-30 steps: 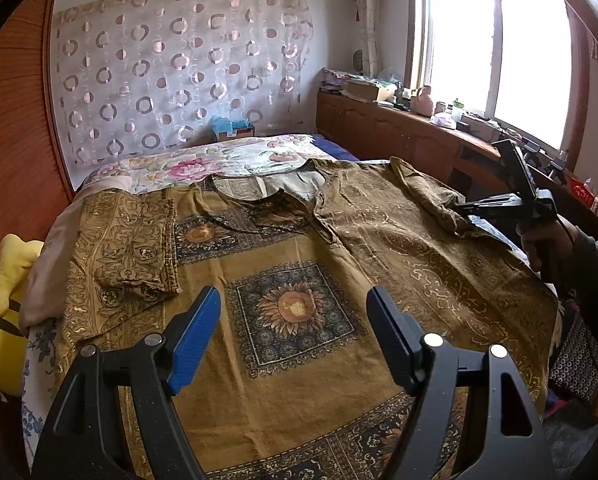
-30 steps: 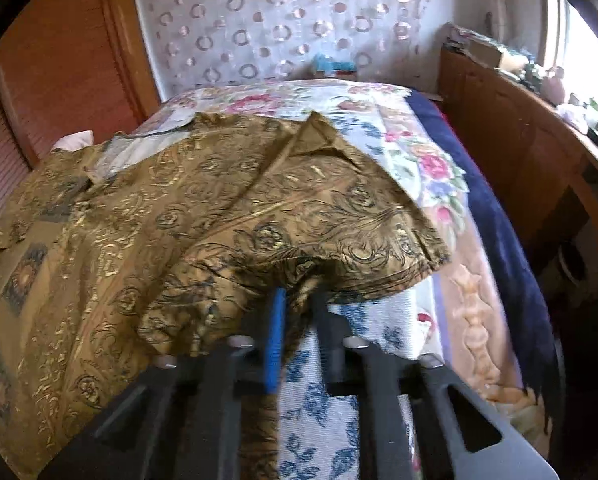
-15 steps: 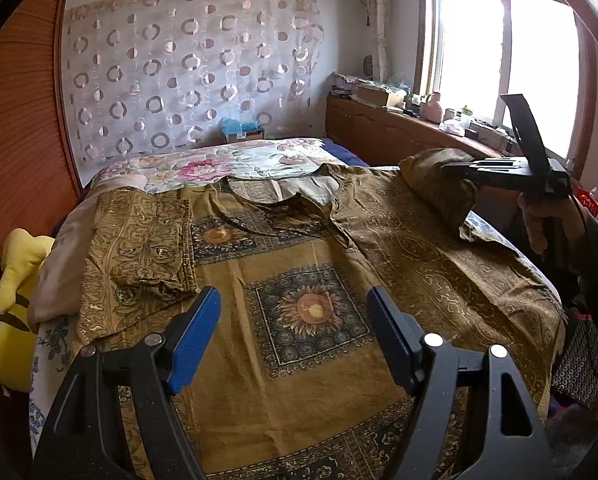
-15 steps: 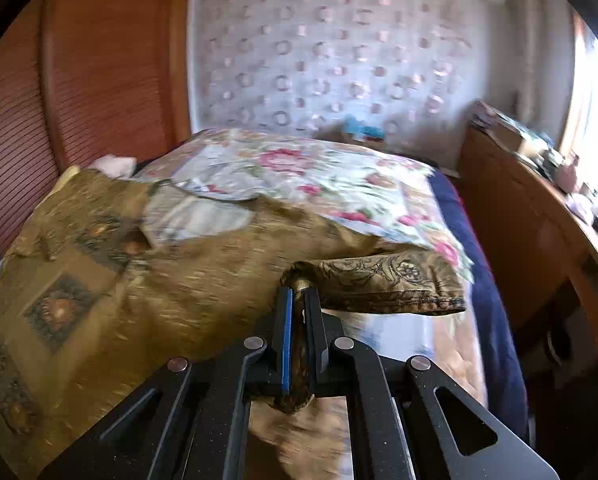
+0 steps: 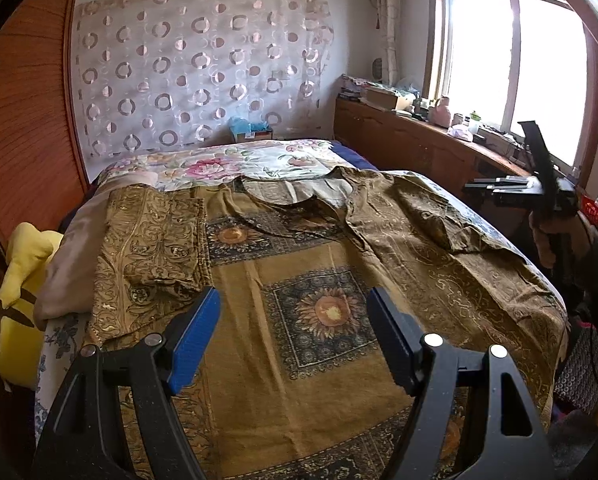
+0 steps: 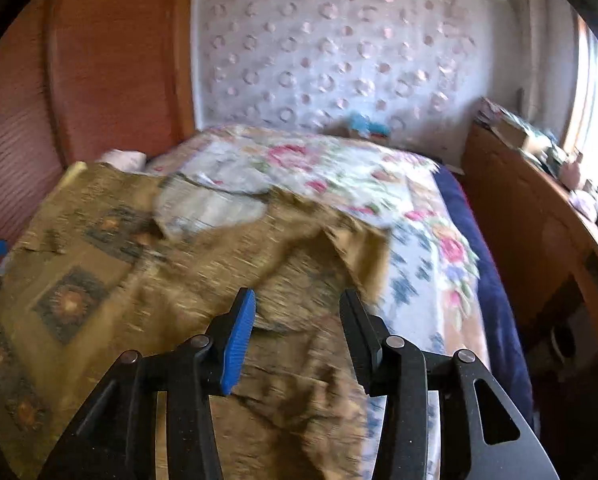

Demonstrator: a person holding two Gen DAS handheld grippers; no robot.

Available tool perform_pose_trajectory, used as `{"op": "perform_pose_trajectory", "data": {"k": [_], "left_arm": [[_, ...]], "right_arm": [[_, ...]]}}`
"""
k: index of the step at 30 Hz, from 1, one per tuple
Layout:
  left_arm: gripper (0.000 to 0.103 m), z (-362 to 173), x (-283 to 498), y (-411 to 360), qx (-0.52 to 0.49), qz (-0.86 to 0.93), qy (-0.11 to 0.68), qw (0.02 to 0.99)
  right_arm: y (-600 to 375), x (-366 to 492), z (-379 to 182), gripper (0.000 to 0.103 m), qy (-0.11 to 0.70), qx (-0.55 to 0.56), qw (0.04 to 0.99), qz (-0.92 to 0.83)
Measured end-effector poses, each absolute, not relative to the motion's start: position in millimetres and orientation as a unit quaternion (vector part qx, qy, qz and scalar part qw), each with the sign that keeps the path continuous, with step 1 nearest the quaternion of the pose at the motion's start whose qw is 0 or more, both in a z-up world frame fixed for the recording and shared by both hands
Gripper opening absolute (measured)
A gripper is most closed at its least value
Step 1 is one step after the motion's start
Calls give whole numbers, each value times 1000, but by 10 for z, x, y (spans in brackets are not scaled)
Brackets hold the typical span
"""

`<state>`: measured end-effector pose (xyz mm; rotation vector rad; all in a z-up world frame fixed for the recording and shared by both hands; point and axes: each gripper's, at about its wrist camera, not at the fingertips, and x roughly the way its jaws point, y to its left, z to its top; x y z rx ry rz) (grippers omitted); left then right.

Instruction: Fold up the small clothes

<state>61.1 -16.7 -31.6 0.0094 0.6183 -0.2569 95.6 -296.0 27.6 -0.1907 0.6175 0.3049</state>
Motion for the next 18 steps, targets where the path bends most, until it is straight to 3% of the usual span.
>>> {"op": "perform_pose_trajectory", "data": {"k": [10, 11, 13, 16, 18], "left_arm": [[76, -329, 722, -47, 7, -110, 308, 945], [76, -333, 722, -41, 7, -109, 308, 945], [76, -345, 719, -33, 8, -109, 310, 945], [76, -350, 717, -25, 8, -108, 310, 944], [76, -354, 716, -22, 8, -109, 311, 944]], "right_arm": [[-3008, 1643, -80, 43, 367, -48, 921, 122], [-3019, 1657, -66, 39, 368, -52, 920, 124], [-2940, 1748, -83, 21, 376, -77, 916, 121], [-2855, 1828, -41, 10, 383, -100, 911, 118], [-2816, 1824, 41, 8, 378, -106, 912, 117]]}}
